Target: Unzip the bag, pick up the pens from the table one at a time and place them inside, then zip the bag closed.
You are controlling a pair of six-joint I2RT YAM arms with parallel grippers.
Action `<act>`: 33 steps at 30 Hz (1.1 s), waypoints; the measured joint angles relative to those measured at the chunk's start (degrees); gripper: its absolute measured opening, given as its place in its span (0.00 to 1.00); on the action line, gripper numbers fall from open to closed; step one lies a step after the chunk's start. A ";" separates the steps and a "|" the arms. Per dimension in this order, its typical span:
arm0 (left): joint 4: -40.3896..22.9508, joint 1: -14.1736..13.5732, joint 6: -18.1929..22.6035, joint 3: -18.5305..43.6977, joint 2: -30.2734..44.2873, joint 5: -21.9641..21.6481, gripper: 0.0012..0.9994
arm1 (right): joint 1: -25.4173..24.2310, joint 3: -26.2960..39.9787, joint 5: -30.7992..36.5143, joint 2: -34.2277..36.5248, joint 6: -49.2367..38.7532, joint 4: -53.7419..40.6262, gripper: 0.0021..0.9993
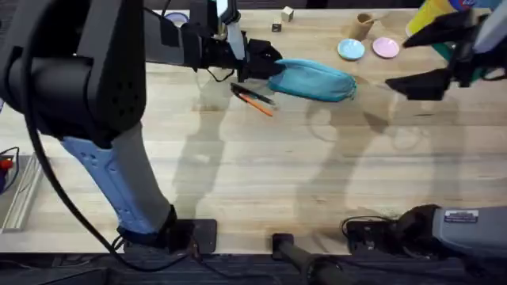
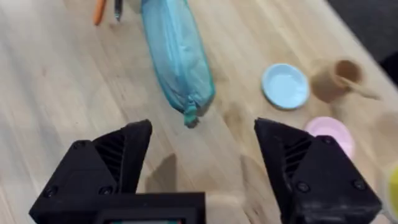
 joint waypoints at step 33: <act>0.00 0.00 0.00 0.00 0.00 0.02 0.04 | 10.01 0.02 3.50 19.10 -0.21 5.49 0.64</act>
